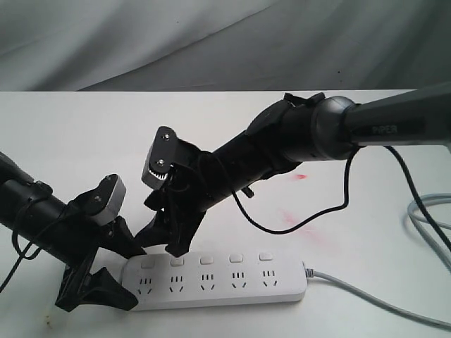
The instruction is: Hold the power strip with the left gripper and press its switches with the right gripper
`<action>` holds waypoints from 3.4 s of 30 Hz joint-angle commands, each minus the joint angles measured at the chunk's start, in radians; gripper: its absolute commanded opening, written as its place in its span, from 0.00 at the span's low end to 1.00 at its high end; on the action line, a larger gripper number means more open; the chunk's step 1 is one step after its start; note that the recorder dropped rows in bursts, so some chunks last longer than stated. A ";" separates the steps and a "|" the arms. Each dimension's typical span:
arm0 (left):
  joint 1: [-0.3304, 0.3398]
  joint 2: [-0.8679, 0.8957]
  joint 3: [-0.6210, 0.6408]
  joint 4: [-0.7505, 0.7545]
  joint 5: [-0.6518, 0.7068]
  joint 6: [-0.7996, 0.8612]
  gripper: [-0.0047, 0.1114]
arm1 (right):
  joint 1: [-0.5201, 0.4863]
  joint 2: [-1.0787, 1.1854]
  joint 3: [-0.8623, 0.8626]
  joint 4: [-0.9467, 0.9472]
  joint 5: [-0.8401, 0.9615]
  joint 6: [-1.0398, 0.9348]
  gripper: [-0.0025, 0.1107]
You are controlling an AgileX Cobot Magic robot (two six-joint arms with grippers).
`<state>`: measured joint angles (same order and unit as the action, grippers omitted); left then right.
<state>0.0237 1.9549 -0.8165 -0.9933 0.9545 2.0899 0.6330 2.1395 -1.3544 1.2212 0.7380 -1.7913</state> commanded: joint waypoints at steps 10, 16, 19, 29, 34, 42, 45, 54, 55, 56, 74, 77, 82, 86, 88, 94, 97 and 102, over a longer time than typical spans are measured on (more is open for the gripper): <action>-0.006 0.001 -0.001 -0.013 0.010 0.003 0.59 | 0.006 0.031 -0.003 0.023 -0.012 -0.014 0.57; -0.006 0.001 -0.001 -0.013 0.010 0.003 0.59 | 0.028 0.031 -0.003 0.016 -0.024 -0.021 0.57; -0.006 0.001 -0.001 -0.013 0.010 0.003 0.59 | 0.033 0.031 -0.003 0.012 -0.040 -0.021 0.57; -0.006 0.001 -0.001 -0.013 0.010 0.003 0.59 | 0.035 0.031 -0.003 -0.011 -0.050 -0.014 0.57; -0.006 0.001 -0.001 -0.013 0.010 0.003 0.59 | 0.035 0.031 -0.003 -0.015 -0.055 -0.007 0.57; -0.006 0.001 -0.001 -0.013 0.010 0.003 0.59 | 0.035 0.065 -0.003 -0.043 -0.046 0.027 0.57; -0.006 0.001 -0.001 -0.013 0.010 0.003 0.59 | 0.035 0.066 -0.003 -0.053 -0.053 0.035 0.57; -0.006 0.001 -0.001 -0.013 0.010 0.003 0.59 | 0.035 0.066 -0.003 -0.187 -0.078 0.132 0.57; -0.006 0.001 -0.001 -0.013 0.010 0.003 0.59 | 0.035 0.066 -0.003 -0.186 -0.085 0.136 0.57; -0.006 0.001 -0.001 -0.013 0.010 0.003 0.59 | 0.035 0.066 -0.003 -0.186 -0.087 0.136 0.57; -0.006 0.001 -0.001 -0.013 0.010 0.003 0.59 | 0.046 0.111 -0.003 -0.176 -0.142 0.158 0.57; -0.006 0.001 -0.001 -0.013 0.012 0.003 0.59 | 0.046 0.114 -0.003 -0.184 -0.149 0.178 0.57; -0.006 0.001 -0.001 -0.013 0.018 0.003 0.59 | 0.044 0.108 -0.003 -0.132 -0.130 0.162 0.57; -0.006 0.001 -0.001 -0.013 0.018 0.003 0.59 | 0.044 0.044 -0.003 -0.071 -0.097 0.110 0.57; -0.006 0.001 -0.001 -0.013 0.018 0.003 0.59 | 0.042 0.001 -0.003 -0.078 -0.097 0.104 0.57; -0.006 0.001 -0.001 -0.013 0.018 0.003 0.59 | 0.004 -0.089 -0.003 -0.142 -0.078 0.118 0.57; -0.006 0.001 -0.001 -0.013 0.018 0.003 0.59 | -0.014 -0.099 -0.003 -0.205 -0.039 0.162 0.57; -0.006 0.001 -0.001 -0.013 0.018 0.003 0.59 | -0.015 -0.097 0.036 -0.239 -0.050 0.192 0.57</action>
<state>0.0237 1.9549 -0.8165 -0.9933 0.9562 2.0899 0.6227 2.0475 -1.3444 0.9905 0.6870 -1.6050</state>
